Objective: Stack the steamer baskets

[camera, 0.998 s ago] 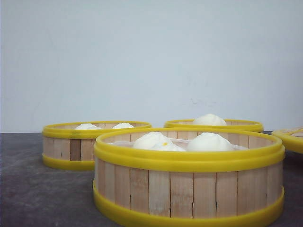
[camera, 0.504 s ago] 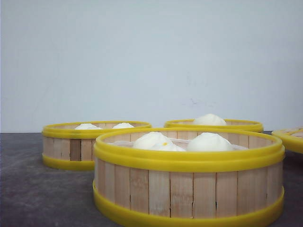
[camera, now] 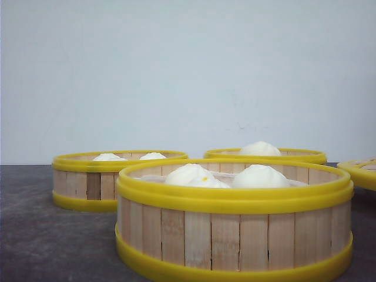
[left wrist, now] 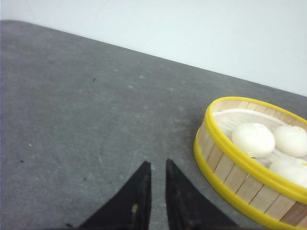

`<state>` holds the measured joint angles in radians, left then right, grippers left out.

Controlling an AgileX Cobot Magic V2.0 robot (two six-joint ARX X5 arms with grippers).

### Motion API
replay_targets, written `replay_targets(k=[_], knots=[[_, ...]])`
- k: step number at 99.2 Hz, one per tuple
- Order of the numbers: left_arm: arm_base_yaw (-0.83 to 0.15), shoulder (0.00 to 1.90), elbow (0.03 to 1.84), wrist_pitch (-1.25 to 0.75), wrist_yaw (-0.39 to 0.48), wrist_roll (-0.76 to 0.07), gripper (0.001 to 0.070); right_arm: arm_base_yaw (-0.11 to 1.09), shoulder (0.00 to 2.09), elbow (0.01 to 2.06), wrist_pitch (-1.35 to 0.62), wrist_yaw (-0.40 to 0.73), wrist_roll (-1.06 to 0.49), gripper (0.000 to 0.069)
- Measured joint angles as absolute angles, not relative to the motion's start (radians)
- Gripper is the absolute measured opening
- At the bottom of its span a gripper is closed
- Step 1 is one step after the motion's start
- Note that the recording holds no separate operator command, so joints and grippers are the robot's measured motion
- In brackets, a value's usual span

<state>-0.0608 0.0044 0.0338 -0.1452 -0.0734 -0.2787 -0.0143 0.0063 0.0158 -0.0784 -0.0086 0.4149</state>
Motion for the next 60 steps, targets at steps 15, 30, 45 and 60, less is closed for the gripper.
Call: replay_targets(k=[15, 30, 45, 60], knots=[[-0.061, 0.007, 0.068, -0.167, -0.057, -0.336, 0.0025, -0.014, 0.007, 0.042, -0.044, 0.0, 0.577, 0.0005], [-0.061, 0.041, 0.24, -0.16, -0.056, -0.36, 0.0025, -0.014, 0.045, 0.186, -0.048, 0.004, 0.682, 0.0005], [-0.061, 0.173, 0.454, -0.265, -0.056, -0.318, 0.0025, -0.014, 0.183, 0.41, -0.128, 0.0, 0.614, 0.0005], [-0.061, 0.359, 0.636, -0.394, -0.039, -0.273, 0.0034, -0.014, 0.38, 0.665, -0.303, -0.03, 0.423, 0.001]])
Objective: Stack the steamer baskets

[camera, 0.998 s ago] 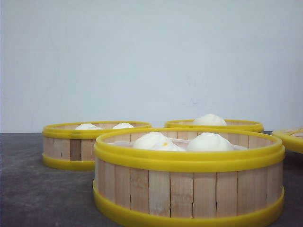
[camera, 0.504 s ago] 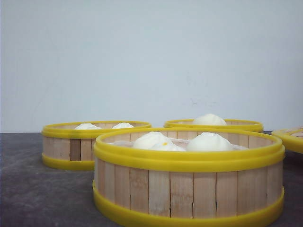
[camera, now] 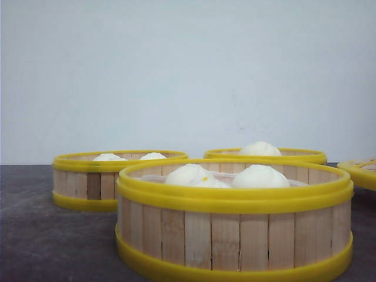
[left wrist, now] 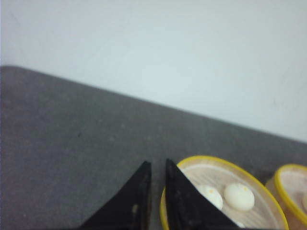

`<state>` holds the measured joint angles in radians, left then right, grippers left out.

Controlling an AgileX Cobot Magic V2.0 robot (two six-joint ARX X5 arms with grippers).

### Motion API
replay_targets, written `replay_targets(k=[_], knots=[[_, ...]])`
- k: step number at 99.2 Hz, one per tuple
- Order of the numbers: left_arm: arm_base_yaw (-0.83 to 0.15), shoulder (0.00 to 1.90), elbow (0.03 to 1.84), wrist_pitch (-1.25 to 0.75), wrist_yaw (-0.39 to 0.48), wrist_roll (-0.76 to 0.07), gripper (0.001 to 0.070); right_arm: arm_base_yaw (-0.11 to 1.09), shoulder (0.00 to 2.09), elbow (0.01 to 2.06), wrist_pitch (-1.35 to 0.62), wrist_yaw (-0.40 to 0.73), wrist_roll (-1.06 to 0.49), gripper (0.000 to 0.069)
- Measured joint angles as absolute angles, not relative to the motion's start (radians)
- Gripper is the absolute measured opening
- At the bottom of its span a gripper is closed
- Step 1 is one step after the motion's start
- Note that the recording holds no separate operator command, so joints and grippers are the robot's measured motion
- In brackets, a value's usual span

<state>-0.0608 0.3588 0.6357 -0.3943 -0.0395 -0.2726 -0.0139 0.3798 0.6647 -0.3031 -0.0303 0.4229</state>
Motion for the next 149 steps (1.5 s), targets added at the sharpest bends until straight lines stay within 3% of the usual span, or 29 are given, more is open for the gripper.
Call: replay_targets(k=[6, 19, 29, 42, 77, 102, 115, 139, 149], knots=[[-0.061, 0.413, 0.685, -0.408, -0.02, -0.26, 0.0075, -0.013, 0.442, 0.751, -0.361, -0.046, 0.344, 0.0073], [-0.061, 0.497, 0.709, -0.378, 0.015, -0.242, 0.026, -0.005, 0.508, 0.819, -0.382, -0.052, 0.271, 0.0338], [-0.061, 0.574, 0.709, -0.352, 0.07, -0.235, 0.03, 0.007, 0.524, 0.818, -0.395, -0.052, 0.262, 0.0406], [-0.089, 0.714, 0.714, -0.299, 0.111, -0.235, 0.03, 0.021, 0.545, 0.818, -0.389, -0.052, 0.262, 0.0422], [-0.202, 1.222, 0.908, -0.295, 0.111, -0.22, 0.03, 0.036, 0.583, 0.818, -0.377, -0.053, 0.262, 0.0423], [-0.212, 1.518, 1.016, -0.371, 0.052, -0.205, 0.03, 0.044, 0.583, 0.818, -0.377, -0.053, 0.262, 0.0423], [-0.212, 1.61, 1.036, -0.377, 0.007, -0.202, 0.03, 0.044, 0.584, 0.818, -0.378, -0.053, 0.262, 0.0423], [-0.212, 1.667, 1.046, -0.346, 0.01, -0.206, 0.0296, 0.044, 0.592, 0.818, -0.378, -0.053, 0.262, 0.0423], [-0.215, 1.675, 1.048, -0.34, 0.023, -0.215, 0.0215, 0.044, 0.604, 0.818, -0.38, -0.053, 0.262, 0.0423]])
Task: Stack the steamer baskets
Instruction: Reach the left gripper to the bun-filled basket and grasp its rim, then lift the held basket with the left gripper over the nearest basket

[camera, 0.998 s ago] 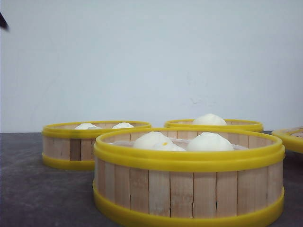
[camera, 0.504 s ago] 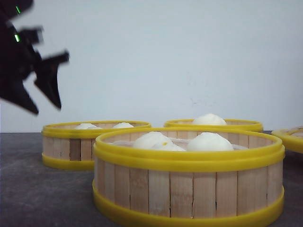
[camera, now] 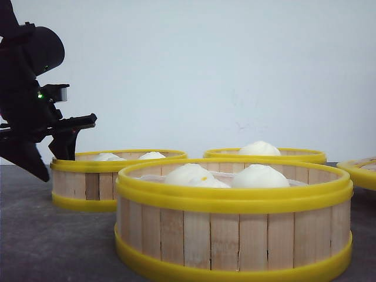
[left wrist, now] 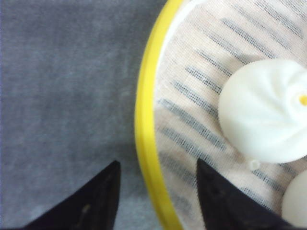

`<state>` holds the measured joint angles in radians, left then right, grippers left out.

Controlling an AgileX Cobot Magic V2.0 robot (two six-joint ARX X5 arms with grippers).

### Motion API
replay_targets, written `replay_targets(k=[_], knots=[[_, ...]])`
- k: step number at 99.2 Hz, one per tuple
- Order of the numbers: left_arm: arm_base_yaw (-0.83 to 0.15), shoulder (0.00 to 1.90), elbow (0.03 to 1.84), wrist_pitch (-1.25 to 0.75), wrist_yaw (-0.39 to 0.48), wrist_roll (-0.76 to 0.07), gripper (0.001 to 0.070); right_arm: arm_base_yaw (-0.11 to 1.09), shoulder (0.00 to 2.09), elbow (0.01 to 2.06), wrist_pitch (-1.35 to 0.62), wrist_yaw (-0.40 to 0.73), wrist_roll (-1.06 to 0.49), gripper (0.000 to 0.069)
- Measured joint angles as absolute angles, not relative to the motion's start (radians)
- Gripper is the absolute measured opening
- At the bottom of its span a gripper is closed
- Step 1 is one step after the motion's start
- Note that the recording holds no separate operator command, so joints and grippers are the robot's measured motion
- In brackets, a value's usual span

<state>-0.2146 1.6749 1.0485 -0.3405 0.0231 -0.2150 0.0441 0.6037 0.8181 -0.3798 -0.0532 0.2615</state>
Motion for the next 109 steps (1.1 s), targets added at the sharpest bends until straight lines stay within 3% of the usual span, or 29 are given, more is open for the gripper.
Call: replay_targets(k=[15, 25, 49, 67, 91, 109], knots=[[-0.216, 1.676, 1.05, -0.337, 0.012, -0.237, 0.0083, 0.045, 0.617, 0.818, -0.385, -0.053, 0.262, 0.0423], [-0.213, 1.677, 1.053, -0.337, 0.004, -0.249, 0.0044, 0.052, 0.621, 0.818, -0.385, -0.053, 0.262, 0.0423], [-0.208, 1.67, 1.076, -0.362, -0.008, -0.25, 0.0032, 0.067, 0.632, 0.818, -0.406, -0.053, 0.258, 0.0423], [-0.19, 1.515, 1.1, -0.418, -0.014, -0.221, 0.003, 0.067, 0.636, 0.818, -0.418, -0.053, 0.258, 0.0423], [-0.177, 1.306, 1.217, -0.562, 0.099, -0.221, 0.003, 0.067, 0.636, 0.818, -0.419, -0.053, 0.258, 0.0423], [-0.227, 1.205, 1.218, -0.615, 0.209, -0.217, 0.003, 0.067, 0.632, 0.818, -0.419, -0.065, 0.259, 0.0423]])
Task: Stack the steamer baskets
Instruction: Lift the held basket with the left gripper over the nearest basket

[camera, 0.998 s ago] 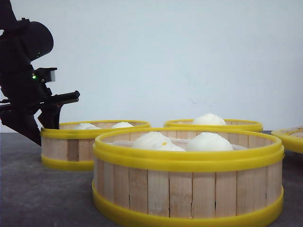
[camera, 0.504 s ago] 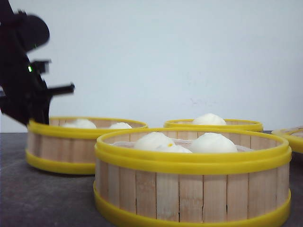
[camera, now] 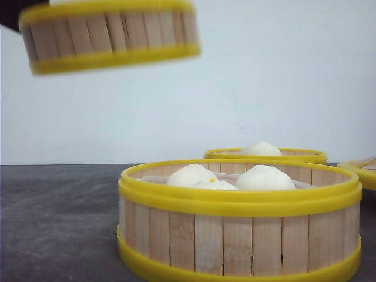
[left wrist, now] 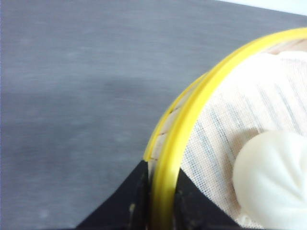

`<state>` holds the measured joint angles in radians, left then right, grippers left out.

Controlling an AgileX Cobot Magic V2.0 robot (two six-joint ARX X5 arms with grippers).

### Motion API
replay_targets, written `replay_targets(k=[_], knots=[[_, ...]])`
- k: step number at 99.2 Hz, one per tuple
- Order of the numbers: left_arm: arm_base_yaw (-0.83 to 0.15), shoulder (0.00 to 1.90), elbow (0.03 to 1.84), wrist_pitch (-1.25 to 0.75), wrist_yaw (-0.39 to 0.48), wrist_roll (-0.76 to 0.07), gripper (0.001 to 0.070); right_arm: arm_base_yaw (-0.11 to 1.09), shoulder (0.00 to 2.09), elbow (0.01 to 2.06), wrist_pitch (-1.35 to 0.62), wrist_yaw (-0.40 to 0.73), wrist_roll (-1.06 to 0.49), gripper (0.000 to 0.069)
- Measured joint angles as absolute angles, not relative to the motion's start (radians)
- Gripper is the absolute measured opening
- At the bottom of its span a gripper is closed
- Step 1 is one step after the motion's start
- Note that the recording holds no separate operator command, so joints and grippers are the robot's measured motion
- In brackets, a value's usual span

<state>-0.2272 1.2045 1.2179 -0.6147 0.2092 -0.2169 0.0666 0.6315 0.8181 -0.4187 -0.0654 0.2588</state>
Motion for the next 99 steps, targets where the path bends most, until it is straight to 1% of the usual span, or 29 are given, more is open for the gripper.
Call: replay_targets(k=[10, 28, 32, 44, 51, 65, 77, 99], knots=[[-0.275, 1.184, 1.218, -0.642, 0.216, -0.216, 0.003, 0.067, 0.618, 0.818, -0.418, -0.08, 0.26, 0.0423], [-0.403, 1.219, 1.217, -0.666, 0.21, -0.21, 0.003, 0.068, 0.586, 0.818, -0.417, -0.091, 0.266, 0.0423], [-0.439, 1.229, 1.217, -0.661, 0.2, -0.21, 0.003, 0.07, 0.579, 0.818, -0.416, -0.099, 0.267, 0.0423], [-0.541, 1.267, 1.217, -0.655, 0.135, -0.21, 0.003, 0.074, 0.569, 0.818, -0.416, -0.105, 0.27, 0.0423], [-0.579, 1.304, 1.217, -0.654, 0.125, -0.209, 0.003, 0.078, 0.569, 0.818, -0.416, -0.109, 0.27, 0.0423], [-0.627, 1.385, 1.217, -0.648, 0.096, -0.209, 0.003, 0.079, 0.562, 0.818, -0.421, -0.13, 0.271, 0.0423], [-0.657, 1.452, 1.217, -0.624, 0.09, -0.209, 0.003, 0.08, 0.556, 0.818, -0.43, -0.131, 0.275, 0.0423], [-0.672, 1.516, 1.216, -0.587, 0.089, -0.21, 0.003, 0.08, 0.556, 0.818, -0.446, -0.131, 0.278, 0.0423]])
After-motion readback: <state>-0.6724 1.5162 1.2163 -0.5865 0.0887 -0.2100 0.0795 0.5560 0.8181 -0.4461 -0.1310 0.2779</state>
